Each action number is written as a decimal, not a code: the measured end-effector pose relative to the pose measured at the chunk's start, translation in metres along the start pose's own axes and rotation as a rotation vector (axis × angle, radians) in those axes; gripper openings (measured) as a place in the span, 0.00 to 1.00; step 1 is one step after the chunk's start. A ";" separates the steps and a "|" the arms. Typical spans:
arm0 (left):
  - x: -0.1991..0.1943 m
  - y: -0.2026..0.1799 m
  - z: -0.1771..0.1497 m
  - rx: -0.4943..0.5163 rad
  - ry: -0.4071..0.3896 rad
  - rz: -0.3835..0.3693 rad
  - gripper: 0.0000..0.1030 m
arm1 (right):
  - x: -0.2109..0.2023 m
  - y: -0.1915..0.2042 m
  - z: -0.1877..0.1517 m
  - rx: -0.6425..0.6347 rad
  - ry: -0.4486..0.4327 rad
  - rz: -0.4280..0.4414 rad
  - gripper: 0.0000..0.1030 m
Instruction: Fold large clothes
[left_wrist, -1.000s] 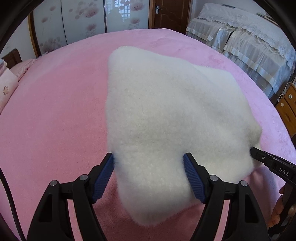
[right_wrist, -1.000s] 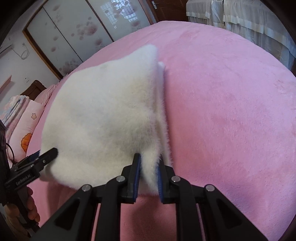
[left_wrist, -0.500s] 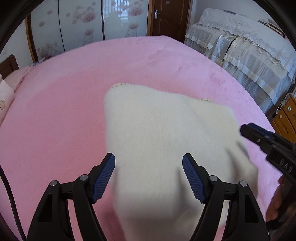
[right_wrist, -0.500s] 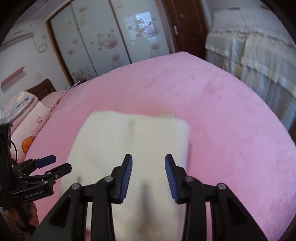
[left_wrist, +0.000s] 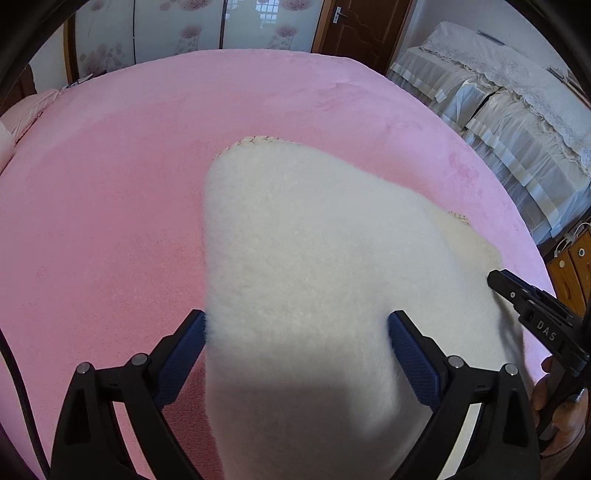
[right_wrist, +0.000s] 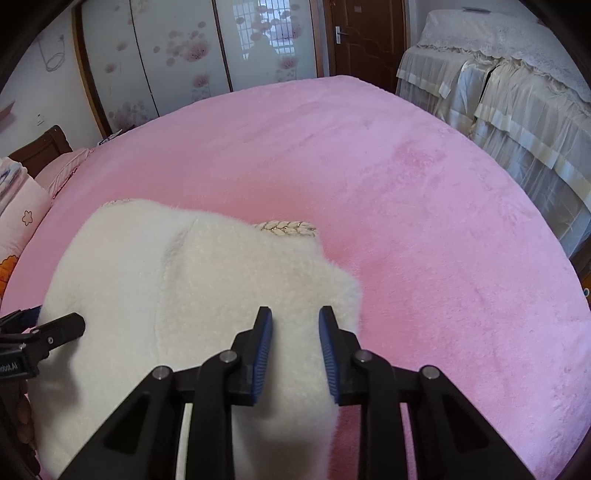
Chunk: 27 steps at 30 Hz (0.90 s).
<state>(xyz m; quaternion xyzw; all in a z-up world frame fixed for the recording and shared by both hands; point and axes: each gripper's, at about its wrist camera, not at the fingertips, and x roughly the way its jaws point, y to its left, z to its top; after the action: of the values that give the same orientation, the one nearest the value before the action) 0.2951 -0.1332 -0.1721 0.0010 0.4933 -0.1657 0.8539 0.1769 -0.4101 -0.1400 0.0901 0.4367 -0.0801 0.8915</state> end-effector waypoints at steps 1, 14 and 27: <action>0.000 -0.001 0.000 0.005 -0.005 0.007 0.94 | -0.002 -0.003 0.000 0.021 -0.005 0.009 0.24; -0.014 -0.007 -0.012 0.019 -0.053 0.064 0.94 | -0.032 -0.023 -0.012 0.119 0.023 0.025 0.33; -0.104 -0.021 -0.038 0.140 -0.093 0.082 0.94 | -0.135 0.014 -0.018 -0.032 -0.054 -0.009 0.64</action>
<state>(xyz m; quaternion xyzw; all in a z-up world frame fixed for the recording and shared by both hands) 0.2094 -0.1175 -0.1005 0.0732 0.4401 -0.1647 0.8797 0.0849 -0.3839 -0.0425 0.0716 0.4142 -0.0796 0.9038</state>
